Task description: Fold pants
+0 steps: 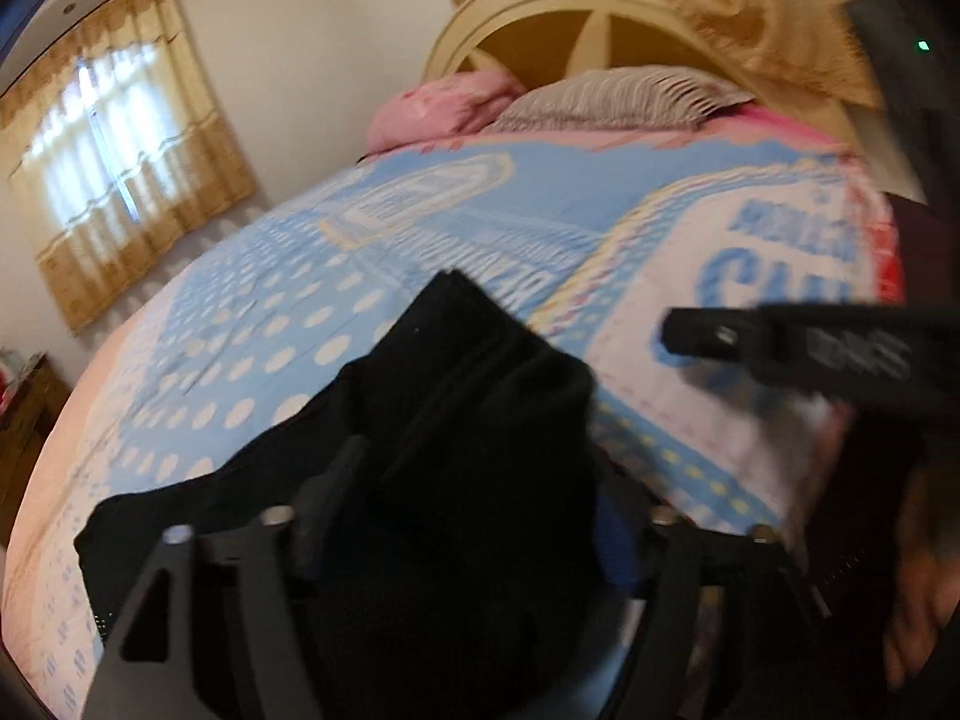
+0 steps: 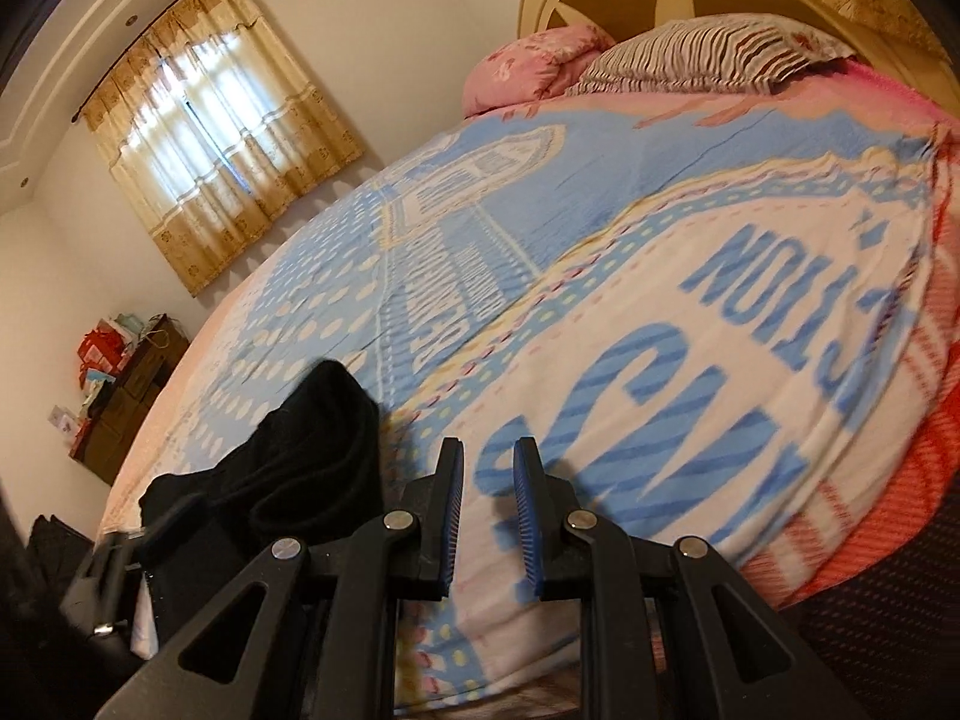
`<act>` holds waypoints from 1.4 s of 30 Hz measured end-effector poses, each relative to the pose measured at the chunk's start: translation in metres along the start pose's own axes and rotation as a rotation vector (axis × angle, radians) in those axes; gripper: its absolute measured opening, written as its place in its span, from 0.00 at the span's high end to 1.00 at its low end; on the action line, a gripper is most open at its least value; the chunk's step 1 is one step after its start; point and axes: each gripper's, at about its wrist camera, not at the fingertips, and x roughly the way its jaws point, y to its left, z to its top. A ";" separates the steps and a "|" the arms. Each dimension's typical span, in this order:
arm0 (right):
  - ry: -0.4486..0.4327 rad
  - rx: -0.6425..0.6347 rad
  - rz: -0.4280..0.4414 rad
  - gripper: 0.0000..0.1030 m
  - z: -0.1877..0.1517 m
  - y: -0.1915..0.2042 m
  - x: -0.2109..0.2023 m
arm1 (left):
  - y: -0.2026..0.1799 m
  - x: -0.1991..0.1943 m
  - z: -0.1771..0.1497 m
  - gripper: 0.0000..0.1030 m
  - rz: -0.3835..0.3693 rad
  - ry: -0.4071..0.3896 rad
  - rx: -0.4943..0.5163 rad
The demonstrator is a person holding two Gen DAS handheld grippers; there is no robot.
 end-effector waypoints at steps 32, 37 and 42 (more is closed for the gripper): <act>0.059 -0.123 0.178 0.69 -0.013 0.034 0.013 | 0.186 -0.043 -0.115 0.09 0.413 0.240 -0.663; -0.051 -0.237 0.155 0.69 0.002 0.050 -0.022 | 0.192 -0.045 -0.073 0.09 0.364 0.118 -0.591; 0.022 -0.405 0.193 0.71 -0.017 0.097 0.006 | 0.181 -0.014 -0.043 0.09 0.318 0.102 -0.508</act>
